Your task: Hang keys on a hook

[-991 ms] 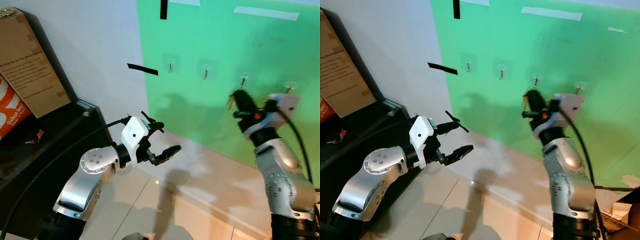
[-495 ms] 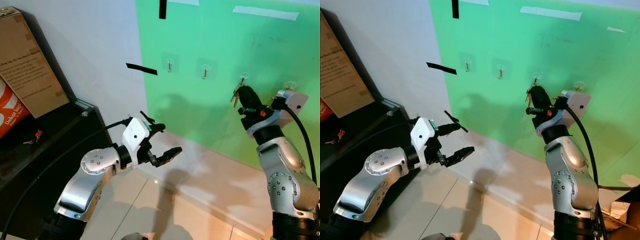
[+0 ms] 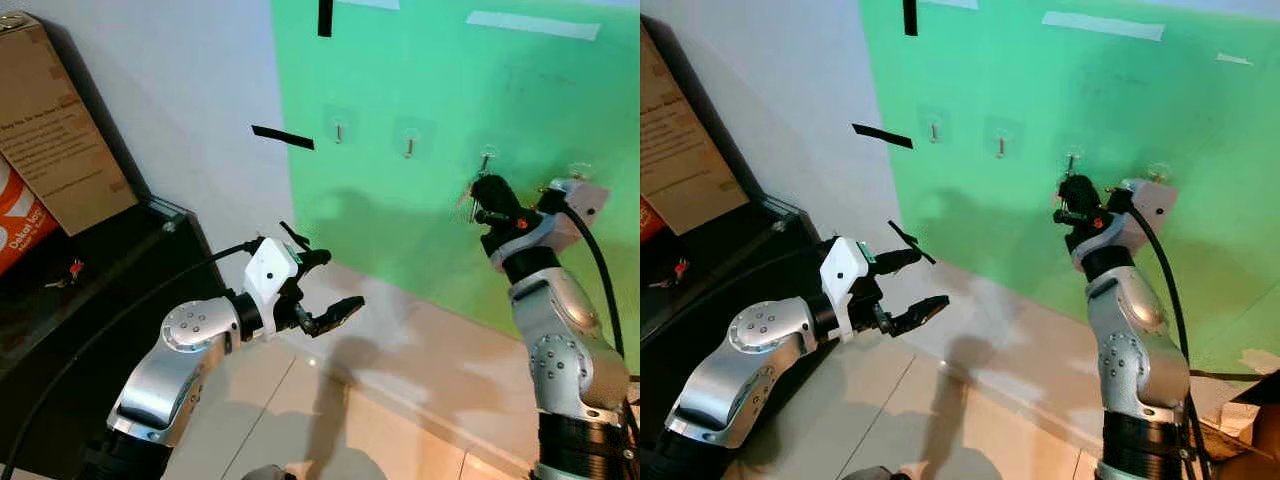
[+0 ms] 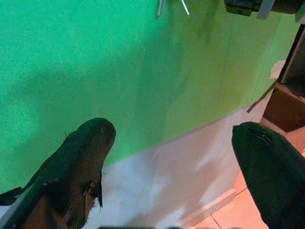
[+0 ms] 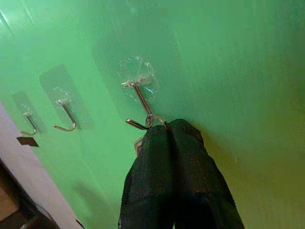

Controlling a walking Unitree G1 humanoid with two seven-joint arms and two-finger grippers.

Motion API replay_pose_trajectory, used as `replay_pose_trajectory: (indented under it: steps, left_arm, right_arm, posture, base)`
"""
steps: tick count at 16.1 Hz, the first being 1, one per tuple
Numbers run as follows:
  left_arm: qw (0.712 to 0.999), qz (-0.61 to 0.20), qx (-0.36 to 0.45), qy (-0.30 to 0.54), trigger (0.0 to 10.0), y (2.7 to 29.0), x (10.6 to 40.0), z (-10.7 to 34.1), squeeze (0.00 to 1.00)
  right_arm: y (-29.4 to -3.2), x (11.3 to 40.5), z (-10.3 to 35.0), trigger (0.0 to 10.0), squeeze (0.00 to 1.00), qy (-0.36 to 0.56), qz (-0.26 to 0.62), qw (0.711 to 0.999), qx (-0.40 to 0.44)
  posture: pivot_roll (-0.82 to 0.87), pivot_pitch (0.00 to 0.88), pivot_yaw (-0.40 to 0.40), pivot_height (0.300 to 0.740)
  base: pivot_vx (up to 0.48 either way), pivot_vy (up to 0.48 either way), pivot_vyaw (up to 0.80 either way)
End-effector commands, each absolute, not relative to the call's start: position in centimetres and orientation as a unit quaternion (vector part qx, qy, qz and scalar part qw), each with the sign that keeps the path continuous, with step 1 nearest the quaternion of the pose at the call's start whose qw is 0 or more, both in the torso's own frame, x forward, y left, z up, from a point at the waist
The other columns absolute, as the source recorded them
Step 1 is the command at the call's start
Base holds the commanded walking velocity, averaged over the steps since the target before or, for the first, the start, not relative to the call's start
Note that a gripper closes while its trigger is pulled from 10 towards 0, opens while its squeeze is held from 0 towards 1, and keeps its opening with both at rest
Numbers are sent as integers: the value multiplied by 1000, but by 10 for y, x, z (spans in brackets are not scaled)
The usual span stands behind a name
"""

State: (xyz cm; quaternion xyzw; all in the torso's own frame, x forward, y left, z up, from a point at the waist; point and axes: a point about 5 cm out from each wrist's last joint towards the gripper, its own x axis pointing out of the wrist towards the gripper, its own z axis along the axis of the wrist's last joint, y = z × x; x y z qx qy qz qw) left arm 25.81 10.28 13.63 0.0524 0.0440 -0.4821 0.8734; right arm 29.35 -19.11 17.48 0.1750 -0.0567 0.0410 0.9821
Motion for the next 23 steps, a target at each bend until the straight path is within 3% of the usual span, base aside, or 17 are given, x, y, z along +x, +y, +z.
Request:
replay_pose_trajectory:
  steps: [1,16,23]
  left_arm:
    - [870,-488,58,39,10000,101,257,141,24]
    - [870,-490,49,33,10000,99,258,145,27]
    - [875,-484,18,2,10000,95,260,155,31]
  right_arm:
    - [-197,296,171,10000,0,-42,16,982,184]
    - [-205,286,144,10000,0,41,-11,965,257]
    - [-208,288,143,10000,0,49,-19,966,253]
  posture:
    - [-91,0,72,740]
    - [-89,0,71,740]
    - [-82,0,62,740]
  base:
    - [0,0,0]
    - [0,0,0]
    - [0,0,0]
